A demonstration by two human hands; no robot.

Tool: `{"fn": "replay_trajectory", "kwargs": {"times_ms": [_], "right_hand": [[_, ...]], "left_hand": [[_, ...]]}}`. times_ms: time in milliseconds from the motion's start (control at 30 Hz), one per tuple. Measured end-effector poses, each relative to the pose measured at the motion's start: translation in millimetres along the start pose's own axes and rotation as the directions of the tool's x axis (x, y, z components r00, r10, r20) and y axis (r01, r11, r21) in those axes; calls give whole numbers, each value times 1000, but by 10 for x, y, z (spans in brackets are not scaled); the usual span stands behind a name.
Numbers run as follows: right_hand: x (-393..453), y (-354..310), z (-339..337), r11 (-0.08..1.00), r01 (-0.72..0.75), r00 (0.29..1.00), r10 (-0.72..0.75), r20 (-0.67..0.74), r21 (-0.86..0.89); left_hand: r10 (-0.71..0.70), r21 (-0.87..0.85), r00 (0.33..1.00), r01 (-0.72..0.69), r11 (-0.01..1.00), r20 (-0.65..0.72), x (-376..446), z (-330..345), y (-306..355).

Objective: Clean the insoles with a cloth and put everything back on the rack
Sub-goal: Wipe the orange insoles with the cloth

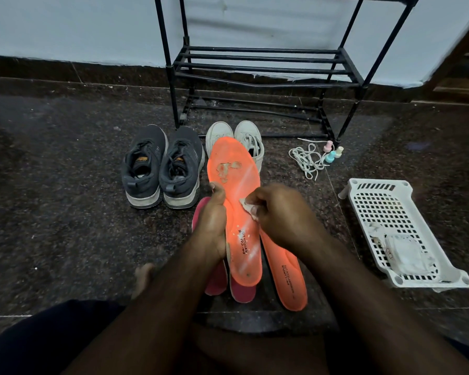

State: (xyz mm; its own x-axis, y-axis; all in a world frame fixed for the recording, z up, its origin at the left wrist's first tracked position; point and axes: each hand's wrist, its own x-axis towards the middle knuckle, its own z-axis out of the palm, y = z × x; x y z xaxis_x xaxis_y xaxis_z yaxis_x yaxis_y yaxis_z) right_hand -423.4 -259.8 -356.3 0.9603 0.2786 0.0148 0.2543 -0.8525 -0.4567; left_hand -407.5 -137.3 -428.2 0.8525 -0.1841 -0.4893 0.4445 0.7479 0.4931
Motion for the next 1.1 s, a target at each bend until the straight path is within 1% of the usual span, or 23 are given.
{"fn": "replay_trajectory", "kwargs": {"times_ms": [33, 133, 200, 267, 333, 367, 433, 500, 600, 667, 700, 733, 800, 833, 900, 967, 1033, 1067, 1100], "right_hand": [[6, 0, 10, 1000, -2, 1000, 2, 4, -17], [-29, -62, 67, 1000, 5, 996, -3, 87, -28], [-68, -106, 85, 1000, 13, 991, -13, 132, -1], [-95, -124, 55, 998, 4, 986, -15, 166, 64], [-94, -113, 6, 990, -34, 990, 15, 138, 137], [-84, -100, 6, 990, -40, 994, 25, 109, 135], [-87, -111, 32, 996, -31, 996, 24, 85, 79], [-108, -157, 82, 998, -11, 994, 4, 108, 68], [-137, -192, 111, 991, -23, 987, 2, 162, 129], [-134, -176, 75, 970, -72, 981, 27, 192, 230], [-132, -163, 60, 961, -94, 982, 46, 185, 262], [-128, -153, 52, 960, -101, 984, 59, 166, 260], [-127, -169, 59, 984, -64, 991, 42, 129, 167], [-131, -186, 75, 990, -34, 992, 17, 129, 133], [-141, -210, 102, 991, -4, 986, -18, 169, 131], [-141, -191, 88, 981, -23, 970, -25, 242, 193], [-148, -167, 35, 949, -66, 952, -32, 304, 308], [-144, -150, 1, 939, -78, 957, -23, 289, 334], [-133, -131, -29, 941, -78, 970, -4, 242, 328]], "left_hand": [[-1, 5, 1000, 1, 1000, 2, -3, -6, -7], [0, 28, 1000, 0, 1000, 8, 6, -29, 22], [-1, 20, 1000, 1, 1000, 17, 35, -51, 52], [13, 10, 1000, -13, 1000, -1, 53, -69, 69], [-5, 2, 1000, 5, 1000, 18, 39, -66, 74], [-16, 5, 999, 16, 1000, 35, 31, -63, 72], [-19, -3, 998, 19, 1000, 54, 20, -56, 73], [3, -27, 1000, -3, 1000, 17, 37, -66, 76], [51, -9, 998, -52, 999, -25, 63, -91, 79], [58, 2, 998, -58, 998, -38, 30, -62, 76], [56, 3, 998, -56, 998, -32, 23, -44, 72], [44, -8, 999, -44, 999, -22, 17, -30, 68], [23, -31, 1000, -23, 999, -10, 10, -30, 67], [18, -31, 1000, -18, 999, -3, 2, -36, 78], [10, -10, 1000, -10, 1000, 10, 2, -56, 83], [40, 0, 999, -40, 999, 0, 6, -45, 80], [56, -14, 998, -56, 998, -9, 3, -24, 80], [39, -26, 999, -40, 999, -5, -2, -16, 87], [9, -46, 1000, -9, 999, 11, -9, -11, 92]]}}
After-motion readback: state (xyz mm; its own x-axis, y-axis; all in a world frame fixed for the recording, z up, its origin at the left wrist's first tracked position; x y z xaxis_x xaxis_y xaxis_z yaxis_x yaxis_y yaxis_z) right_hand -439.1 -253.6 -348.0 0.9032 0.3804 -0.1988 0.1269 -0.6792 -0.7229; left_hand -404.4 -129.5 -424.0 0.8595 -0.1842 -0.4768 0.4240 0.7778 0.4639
